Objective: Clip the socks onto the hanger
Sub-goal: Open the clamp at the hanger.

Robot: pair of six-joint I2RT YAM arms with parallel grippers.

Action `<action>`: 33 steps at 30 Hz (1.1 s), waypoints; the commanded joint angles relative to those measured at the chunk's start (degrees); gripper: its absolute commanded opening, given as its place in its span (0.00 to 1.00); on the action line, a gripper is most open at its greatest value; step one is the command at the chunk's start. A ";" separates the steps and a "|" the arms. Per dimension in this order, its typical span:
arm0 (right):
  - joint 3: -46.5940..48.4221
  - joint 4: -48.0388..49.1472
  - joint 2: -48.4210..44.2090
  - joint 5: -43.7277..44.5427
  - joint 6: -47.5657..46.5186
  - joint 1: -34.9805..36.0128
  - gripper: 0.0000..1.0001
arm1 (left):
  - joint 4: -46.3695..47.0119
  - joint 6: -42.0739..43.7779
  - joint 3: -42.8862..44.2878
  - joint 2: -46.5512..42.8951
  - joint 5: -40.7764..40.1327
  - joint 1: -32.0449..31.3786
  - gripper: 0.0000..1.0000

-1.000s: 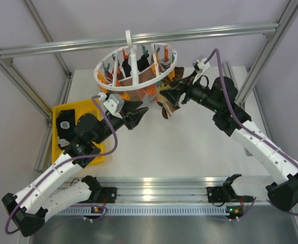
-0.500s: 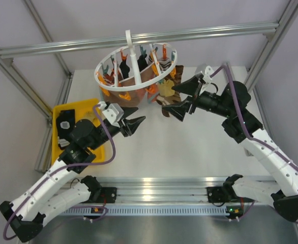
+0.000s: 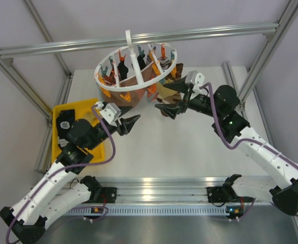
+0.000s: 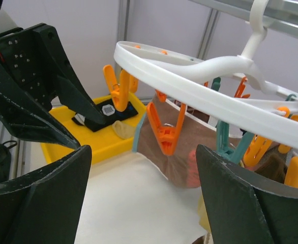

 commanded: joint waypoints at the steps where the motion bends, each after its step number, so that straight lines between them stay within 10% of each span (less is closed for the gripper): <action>1: 0.54 7.41 1.18 1.14 -3.23 1.20 0.81 | 0.81 -0.97 0.50 -0.09 0.91 0.93 0.53; 33: 5.20 10.22 7.51 9.66 -3.24 2.78 0.70 | 1.77 -3.08 0.59 0.53 1.44 2.07 0.53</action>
